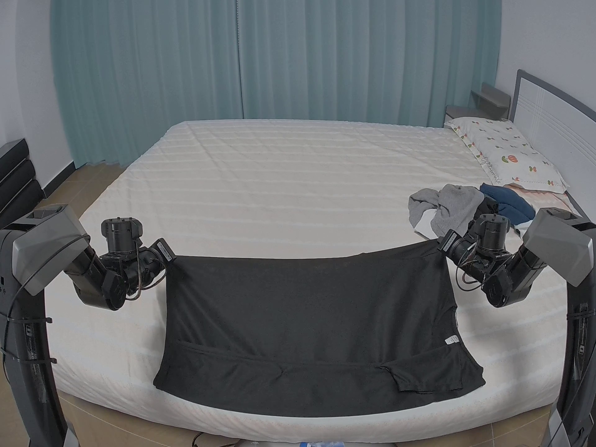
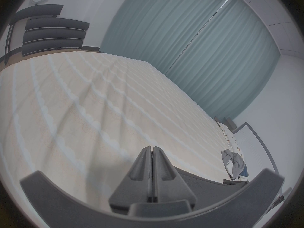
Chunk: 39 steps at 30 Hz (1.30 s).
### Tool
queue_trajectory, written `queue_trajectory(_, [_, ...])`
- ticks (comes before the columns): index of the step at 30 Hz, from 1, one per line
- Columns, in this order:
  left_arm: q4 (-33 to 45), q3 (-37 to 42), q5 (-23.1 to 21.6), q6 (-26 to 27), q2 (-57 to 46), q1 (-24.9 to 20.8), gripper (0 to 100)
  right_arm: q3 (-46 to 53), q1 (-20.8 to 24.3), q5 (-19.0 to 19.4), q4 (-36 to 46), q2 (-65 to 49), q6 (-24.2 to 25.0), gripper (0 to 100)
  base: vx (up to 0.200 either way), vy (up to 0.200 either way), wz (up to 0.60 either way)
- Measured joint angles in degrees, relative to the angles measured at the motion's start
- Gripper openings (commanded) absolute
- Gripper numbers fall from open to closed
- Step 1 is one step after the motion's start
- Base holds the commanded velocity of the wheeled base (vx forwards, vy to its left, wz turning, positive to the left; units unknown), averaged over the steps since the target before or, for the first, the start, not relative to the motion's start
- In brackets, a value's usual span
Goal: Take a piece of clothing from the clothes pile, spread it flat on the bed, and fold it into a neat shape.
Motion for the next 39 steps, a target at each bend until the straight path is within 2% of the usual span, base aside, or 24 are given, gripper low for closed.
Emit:
queue_trajectory(8, [-0.05, 0.94, 0.00, 0.80, -0.07, -0.05, 0, 2.54, -0.05, 0.82, 0.51, -0.85, -0.46, 0, 0.000, 0.000, 0.00])
queue_trajectory(16, [-0.30, 3.28, -0.02, 5.81, -0.30, 0.20, 0, 6.53, -0.49, 4.33, 0.96, -3.58, -0.88, 0, 0.000, 0.000, 0.00])
queue_trajectory(21, [-0.33, 4.04, -0.06, 7.09, -0.50, 0.24, 0, 9.79, -0.96, 5.94, 1.54, -4.77, -3.64, 0, 0.000, 0.000, 0.00])
queue_trajectory(26, [-0.38, 5.49, -0.22, 11.72, -0.46, 0.33, 0, 11.43, -1.27, 6.46, 2.29, -4.36, -5.52, 0, 0.000, 0.000, 0.00])
queue_trajectory(39, [-0.40, 9.57, -0.88, 17.69, -0.55, 0.35, 0, 15.04, -1.49, 7.63, 2.52, -4.02, -7.41, 0, 0.000, 0.000, 0.00])
